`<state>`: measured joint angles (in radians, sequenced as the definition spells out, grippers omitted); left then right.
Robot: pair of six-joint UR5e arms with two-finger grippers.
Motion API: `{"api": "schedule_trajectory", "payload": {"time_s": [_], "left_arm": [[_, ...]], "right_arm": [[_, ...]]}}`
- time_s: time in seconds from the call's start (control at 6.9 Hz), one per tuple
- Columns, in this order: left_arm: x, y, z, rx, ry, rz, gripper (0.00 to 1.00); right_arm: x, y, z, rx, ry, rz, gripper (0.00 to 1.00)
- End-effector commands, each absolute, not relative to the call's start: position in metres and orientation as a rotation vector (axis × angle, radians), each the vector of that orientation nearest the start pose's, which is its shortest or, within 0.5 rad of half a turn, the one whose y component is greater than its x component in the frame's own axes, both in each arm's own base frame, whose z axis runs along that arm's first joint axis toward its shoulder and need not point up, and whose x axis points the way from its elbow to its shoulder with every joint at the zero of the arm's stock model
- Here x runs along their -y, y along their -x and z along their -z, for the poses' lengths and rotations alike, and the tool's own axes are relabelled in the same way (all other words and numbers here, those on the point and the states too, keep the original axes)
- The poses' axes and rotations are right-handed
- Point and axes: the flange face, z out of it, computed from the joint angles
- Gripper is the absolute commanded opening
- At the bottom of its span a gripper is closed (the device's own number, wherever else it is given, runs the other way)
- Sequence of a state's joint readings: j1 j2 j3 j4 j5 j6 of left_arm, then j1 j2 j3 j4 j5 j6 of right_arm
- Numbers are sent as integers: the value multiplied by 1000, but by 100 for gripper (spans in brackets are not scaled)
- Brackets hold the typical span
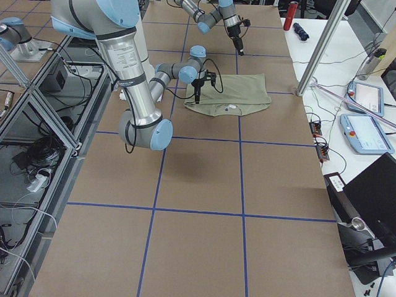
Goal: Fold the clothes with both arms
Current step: 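Move the right gripper onto the shirt's folded side edge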
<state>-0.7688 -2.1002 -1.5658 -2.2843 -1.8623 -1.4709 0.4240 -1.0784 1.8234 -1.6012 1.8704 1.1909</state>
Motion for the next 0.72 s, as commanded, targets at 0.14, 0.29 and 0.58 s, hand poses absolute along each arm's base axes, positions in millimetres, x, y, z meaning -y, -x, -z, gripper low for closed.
{"api": "schedule_trajectory", "payload": {"time_s": [0.14, 0.29, 0.58], "left_arm": [[545, -413, -273, -1226, -287, 399, 57], [545, -413, -273, -1226, -287, 399, 57], [545, -413, -274, -1224, -286, 400, 57]], "right_arm": [[342, 539, -282, 751, -25, 148, 53], [343, 540, -284, 746, -32, 164, 53], [346, 539, -284, 741, -77, 250, 49]]}}
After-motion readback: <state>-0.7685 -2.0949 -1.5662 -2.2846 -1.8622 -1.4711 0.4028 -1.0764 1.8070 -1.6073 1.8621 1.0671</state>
